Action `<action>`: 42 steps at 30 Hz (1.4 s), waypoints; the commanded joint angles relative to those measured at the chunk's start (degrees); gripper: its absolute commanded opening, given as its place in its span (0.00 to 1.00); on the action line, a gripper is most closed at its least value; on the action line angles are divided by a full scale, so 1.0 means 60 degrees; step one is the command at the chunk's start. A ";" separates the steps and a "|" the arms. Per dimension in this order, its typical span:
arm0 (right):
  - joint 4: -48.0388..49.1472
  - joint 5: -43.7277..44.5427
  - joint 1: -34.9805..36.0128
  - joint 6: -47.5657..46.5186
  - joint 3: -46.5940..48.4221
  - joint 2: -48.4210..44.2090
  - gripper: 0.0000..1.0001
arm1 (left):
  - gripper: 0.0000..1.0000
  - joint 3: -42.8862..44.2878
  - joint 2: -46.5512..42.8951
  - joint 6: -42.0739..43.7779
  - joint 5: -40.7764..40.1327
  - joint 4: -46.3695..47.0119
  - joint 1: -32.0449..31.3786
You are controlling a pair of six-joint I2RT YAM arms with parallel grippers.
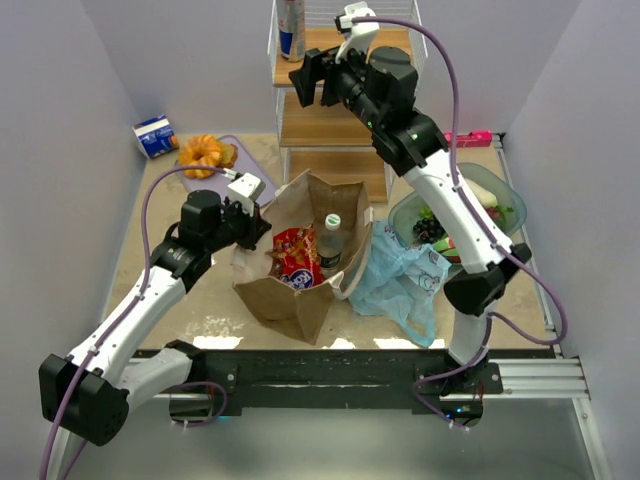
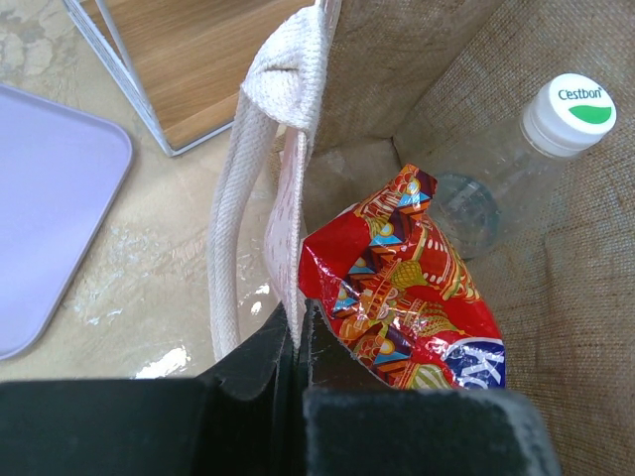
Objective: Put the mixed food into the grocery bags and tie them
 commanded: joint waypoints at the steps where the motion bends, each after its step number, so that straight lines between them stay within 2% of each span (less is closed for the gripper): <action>1: 0.0426 -0.1060 -0.0477 -0.0216 0.0876 0.0600 0.77 | 0.00 0.0030 -0.0148 -0.0130 0.0283 0.0396 -0.0032; 8: 0.1058 -0.1456 -0.0946 -0.0333 0.1944 0.2006 0.73 | 0.00 0.0015 -0.0147 -0.0144 0.0357 0.0425 -0.0032; 18: 0.2141 -0.1339 -0.1152 -0.0202 0.2677 0.3237 0.75 | 0.00 0.0015 -0.0148 -0.0101 0.0269 0.0396 -0.0032; 21: 0.2317 -0.1339 -0.1166 -0.0070 0.2898 0.3588 0.79 | 0.00 0.0030 -0.0104 -0.0101 0.0327 0.0425 -0.0032; 34: 0.3402 -0.1178 -0.1166 -0.0099 0.3425 0.4205 0.83 | 0.00 0.0044 0.0013 -0.0086 0.0357 0.0396 -0.0017; 38: 0.3695 -0.1178 -0.1166 -0.0187 0.3455 0.4292 0.82 | 0.00 0.0059 0.0072 -0.0086 0.0415 0.0410 -0.0017; 42: 0.4046 -0.1368 -0.1166 -0.0260 0.3615 0.4468 0.77 | 0.00 0.0044 0.0130 -0.0086 0.0415 0.0410 -0.0017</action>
